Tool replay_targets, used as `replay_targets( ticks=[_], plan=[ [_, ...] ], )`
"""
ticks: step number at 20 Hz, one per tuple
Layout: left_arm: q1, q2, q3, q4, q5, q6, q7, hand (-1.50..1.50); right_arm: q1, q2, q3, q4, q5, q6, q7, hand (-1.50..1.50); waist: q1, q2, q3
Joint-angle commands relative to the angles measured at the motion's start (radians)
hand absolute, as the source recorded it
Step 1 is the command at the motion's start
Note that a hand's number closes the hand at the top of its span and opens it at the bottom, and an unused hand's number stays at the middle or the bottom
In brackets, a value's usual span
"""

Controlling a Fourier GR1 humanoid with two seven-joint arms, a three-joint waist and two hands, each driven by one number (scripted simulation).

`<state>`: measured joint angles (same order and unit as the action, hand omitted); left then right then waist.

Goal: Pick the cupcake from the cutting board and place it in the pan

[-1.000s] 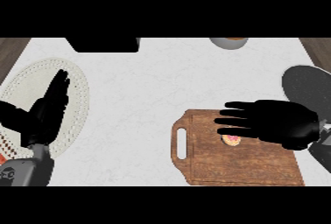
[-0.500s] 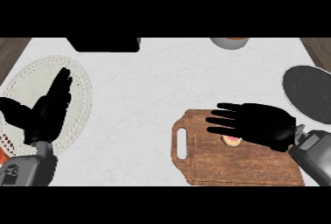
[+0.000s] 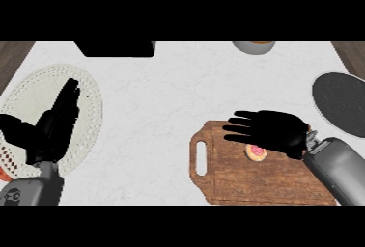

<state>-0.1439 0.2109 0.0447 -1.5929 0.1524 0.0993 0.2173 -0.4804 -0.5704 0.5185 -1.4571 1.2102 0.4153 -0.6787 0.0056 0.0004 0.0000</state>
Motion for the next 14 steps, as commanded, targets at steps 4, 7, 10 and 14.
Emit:
replay_targets(
  ticks=[4,7,10,14],
  plan=[
    [-0.044,0.027,0.046,-0.018,0.016,-0.023,0.070,0.00,0.083,0.076,-0.002,0.032,0.081,-0.040,-0.025,-1.50,-0.004,-0.001,0.000],
    [-0.008,-0.041,-0.018,-0.006,-0.047,0.012,0.017,0.00,0.015,0.107,-0.043,0.029,0.070,0.036,-0.061,-1.50,-0.004,-0.001,0.000],
    [-0.012,-0.032,0.010,0.022,-0.035,-0.014,-0.014,0.00,0.056,0.158,-0.010,0.129,0.134,-0.041,-0.041,-1.50,-0.004,0.000,0.000],
    [-0.047,-0.015,0.018,-0.051,-0.029,0.003,0.105,0.00,0.100,0.152,0.012,0.062,0.157,0.017,-0.037,-1.50,-0.006,-0.002,0.000]
  ],
)
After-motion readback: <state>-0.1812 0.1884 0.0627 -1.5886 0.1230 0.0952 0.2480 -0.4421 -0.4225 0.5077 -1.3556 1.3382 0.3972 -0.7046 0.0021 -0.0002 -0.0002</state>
